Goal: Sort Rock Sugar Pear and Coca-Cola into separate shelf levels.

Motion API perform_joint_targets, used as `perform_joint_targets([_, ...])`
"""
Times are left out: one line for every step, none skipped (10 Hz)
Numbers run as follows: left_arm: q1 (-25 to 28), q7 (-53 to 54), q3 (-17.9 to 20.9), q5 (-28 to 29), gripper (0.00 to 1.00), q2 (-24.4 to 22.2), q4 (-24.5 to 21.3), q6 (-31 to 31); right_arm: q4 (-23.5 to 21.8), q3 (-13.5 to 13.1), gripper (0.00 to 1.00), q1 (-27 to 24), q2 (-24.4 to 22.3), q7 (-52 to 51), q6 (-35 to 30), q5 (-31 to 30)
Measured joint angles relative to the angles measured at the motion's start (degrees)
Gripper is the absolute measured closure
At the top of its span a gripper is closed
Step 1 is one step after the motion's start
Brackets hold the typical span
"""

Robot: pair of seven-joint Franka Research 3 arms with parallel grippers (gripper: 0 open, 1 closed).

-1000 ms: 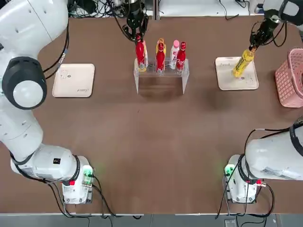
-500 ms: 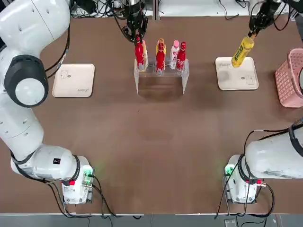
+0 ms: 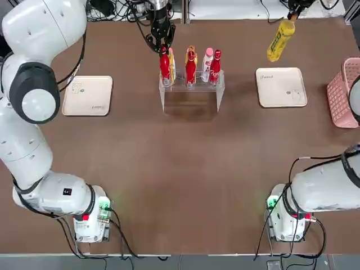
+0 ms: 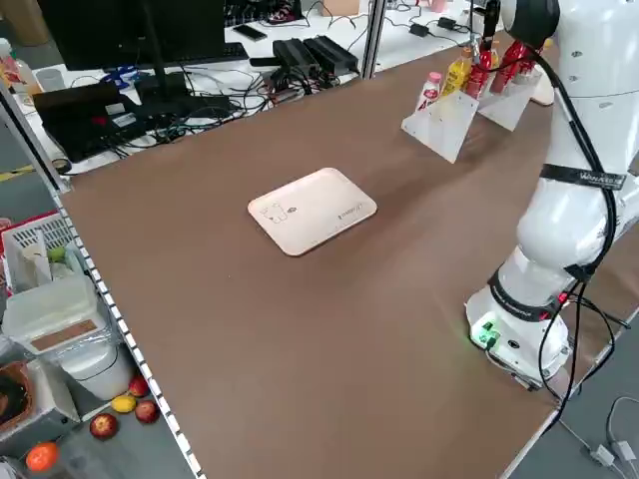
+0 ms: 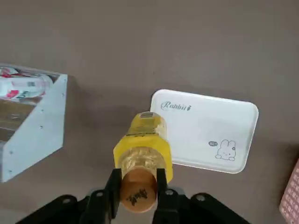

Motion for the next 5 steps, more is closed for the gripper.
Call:
perform_joint_targets([-0.1, 0.0, 0.0, 0.4, 0.68, 0.0, 0.0, 0.0, 1.6, 0.1, 0.66, 1.3, 0.0, 1.4, -0.9, 0.1])
perform_joint_targets([-0.2, 0.0, 0.0, 0.7, 0.67, 0.0, 0.1, 0.0, 2.8, 0.2, 0.66, 2.6, 0.0, 2.9, -1.7, 0.4])
perform_joint_targets([-0.3, 0.0, 0.0, 0.8, 0.67, 0.0, 0.1, 0.0, 4.0, 0.2, 0.66, 4.0, 0.0, 4.4, -2.5, 1.0])
perform_joint_targets([-0.2, 0.0, 0.0, 1.3, 0.61, 0.0, 0.1, 0.0, 5.0, 0.2, 0.66, 5.4, 0.1, 6.3, -2.9, 1.1])
perform_joint_targets([-0.2, 0.0, 0.0, 1.6, 0.48, 0.0, 0.3, 0.0, 6.0, 0.2, 0.66, 7.0, 0.2, 8.5, -3.0, 1.2])
